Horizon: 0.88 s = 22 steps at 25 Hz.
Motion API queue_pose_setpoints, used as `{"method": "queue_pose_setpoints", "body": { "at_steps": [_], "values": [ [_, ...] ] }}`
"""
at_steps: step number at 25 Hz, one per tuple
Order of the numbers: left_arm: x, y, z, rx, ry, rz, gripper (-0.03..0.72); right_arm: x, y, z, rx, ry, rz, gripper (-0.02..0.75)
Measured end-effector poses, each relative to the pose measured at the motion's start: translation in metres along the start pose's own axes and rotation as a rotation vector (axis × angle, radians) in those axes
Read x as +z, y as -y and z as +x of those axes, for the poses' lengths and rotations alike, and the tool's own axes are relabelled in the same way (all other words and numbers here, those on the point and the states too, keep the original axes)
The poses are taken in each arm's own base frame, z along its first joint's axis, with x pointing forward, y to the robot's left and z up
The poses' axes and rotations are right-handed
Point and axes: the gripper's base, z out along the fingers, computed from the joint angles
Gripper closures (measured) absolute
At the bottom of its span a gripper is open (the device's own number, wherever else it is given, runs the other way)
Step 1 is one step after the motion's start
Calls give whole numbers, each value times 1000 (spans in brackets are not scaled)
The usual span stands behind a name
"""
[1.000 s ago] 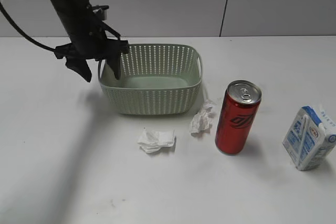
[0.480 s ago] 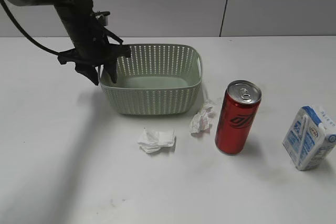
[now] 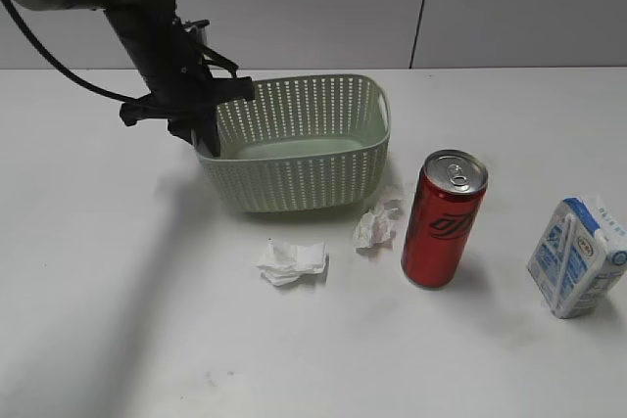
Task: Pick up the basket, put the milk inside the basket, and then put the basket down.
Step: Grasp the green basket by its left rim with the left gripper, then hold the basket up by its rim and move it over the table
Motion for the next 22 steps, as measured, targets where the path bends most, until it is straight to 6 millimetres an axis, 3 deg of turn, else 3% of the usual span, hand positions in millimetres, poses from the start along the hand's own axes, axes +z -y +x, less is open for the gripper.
{"method": "queue_pose_setpoints", "body": {
  "at_steps": [13,17,22],
  "values": [
    [-88,8,22,42,51,-33,683,0,0,0,0,0,0,166],
    [-97,7,52,49,54,-57,683,0,0,0,0,0,0,166],
    [-101,-12,100,30,60,-61,683,0,0,0,3,0,-1,166]
  ]
}}
